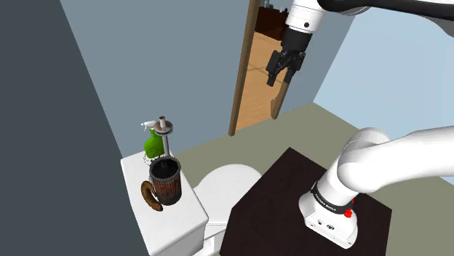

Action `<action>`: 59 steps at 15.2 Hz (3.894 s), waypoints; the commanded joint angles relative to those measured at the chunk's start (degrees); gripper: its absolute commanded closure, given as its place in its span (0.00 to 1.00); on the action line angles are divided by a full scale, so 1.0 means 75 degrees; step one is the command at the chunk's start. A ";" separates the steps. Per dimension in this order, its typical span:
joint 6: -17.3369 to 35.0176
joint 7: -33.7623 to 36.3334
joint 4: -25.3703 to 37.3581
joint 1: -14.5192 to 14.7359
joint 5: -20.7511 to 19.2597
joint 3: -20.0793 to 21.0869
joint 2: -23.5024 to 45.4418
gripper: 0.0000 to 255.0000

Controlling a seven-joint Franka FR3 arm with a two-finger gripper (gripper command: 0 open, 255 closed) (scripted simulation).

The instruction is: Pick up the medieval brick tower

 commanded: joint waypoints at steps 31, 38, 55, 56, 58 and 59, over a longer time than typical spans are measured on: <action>0.2752 -0.2342 0.3976 0.2114 -0.1125 0.1751 0.7841 0.00; 0.2689 -0.2690 0.5451 0.2788 -0.1808 0.2025 0.9588 0.00; 0.3190 -0.2768 0.5834 0.3121 -0.2165 0.2029 1.0613 1.00; 0.3190 -0.2768 0.5836 0.3121 -0.2166 0.2029 1.0615 1.00; 0.3193 -0.2770 0.5832 0.3120 -0.2166 0.2029 1.0613 1.00; 0.3190 -0.2770 0.5837 0.3120 -0.2166 0.2029 1.0616 1.00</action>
